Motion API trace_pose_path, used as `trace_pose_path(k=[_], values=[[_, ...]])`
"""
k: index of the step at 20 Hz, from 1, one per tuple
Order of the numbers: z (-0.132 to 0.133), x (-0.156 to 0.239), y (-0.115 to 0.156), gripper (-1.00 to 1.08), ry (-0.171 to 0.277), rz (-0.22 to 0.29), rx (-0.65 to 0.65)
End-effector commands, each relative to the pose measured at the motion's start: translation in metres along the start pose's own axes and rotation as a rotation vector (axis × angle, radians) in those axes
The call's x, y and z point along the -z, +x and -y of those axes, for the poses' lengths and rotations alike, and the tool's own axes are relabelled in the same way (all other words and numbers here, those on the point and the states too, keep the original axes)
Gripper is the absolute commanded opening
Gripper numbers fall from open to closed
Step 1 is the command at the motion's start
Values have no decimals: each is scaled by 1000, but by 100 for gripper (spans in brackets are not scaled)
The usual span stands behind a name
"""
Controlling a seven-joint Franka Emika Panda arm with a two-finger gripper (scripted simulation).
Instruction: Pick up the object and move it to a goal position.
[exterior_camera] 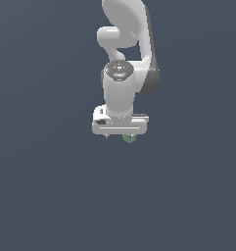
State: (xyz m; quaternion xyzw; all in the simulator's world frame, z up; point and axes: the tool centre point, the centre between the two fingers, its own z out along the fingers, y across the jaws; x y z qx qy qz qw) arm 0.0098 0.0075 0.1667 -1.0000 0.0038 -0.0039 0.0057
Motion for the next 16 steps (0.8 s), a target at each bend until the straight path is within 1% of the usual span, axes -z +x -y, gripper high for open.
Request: trace_pose_path(k=[1,10,16], values=[[0,0,0,100,0,0,0],[-6,0,0,100,14,14,-14],[-6,0,0,100,14,14,-18]])
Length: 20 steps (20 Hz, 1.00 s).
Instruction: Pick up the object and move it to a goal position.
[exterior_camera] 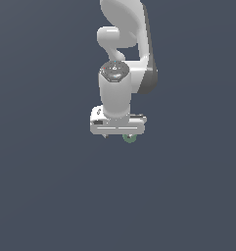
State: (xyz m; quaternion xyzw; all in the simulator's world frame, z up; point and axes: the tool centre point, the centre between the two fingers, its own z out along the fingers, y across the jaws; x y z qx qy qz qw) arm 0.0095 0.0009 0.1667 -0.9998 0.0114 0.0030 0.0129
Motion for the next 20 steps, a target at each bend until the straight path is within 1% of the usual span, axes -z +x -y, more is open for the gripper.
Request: trace_pose_path(k=[1,10,20], values=[[1,-1,-1,100,0,0,-7],[8,-7,-7,100,-2,0,-100],[22,-19,-23,100,-7,0,-309]])
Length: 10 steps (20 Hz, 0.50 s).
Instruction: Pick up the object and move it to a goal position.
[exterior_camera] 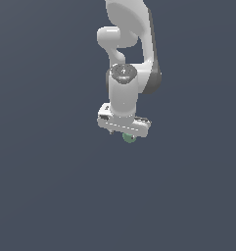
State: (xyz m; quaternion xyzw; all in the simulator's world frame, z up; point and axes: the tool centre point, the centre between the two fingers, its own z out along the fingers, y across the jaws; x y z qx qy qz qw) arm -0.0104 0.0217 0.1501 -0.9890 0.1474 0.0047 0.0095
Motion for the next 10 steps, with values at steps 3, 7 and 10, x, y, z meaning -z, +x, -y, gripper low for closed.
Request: trace_pose_path(k=[3,7,10], values=[[4,-6,-10,100,-2,-1,-107],[8,-12,-19,100,-4,-2,-202],[10,-16,-25,100,-5,-3,-273]])
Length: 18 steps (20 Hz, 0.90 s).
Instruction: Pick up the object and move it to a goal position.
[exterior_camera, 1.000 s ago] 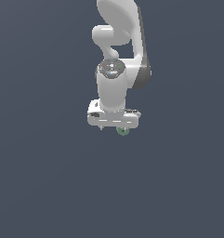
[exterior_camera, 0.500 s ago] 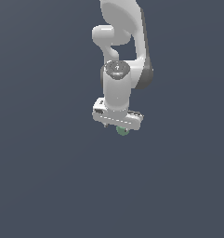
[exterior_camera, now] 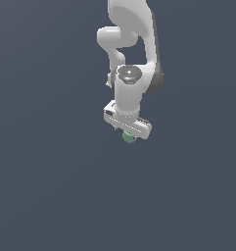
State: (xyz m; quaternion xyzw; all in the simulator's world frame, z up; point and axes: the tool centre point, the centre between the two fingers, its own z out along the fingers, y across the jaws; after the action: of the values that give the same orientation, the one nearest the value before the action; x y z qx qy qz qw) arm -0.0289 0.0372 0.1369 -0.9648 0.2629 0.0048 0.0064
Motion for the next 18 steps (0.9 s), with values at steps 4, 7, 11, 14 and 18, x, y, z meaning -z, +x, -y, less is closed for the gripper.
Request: trace_pose_path(k=[4,7,11,14,18], values=[[1,-7,-13,100,-2,-2,-133],[1,-11,-20,100,-3,-4,-204],[2,-16,-30,100,-4,-6,-300],[1,-19,-37,100,-4,-8,-372],[1,-24,-46,100,-5,-10,-466]])
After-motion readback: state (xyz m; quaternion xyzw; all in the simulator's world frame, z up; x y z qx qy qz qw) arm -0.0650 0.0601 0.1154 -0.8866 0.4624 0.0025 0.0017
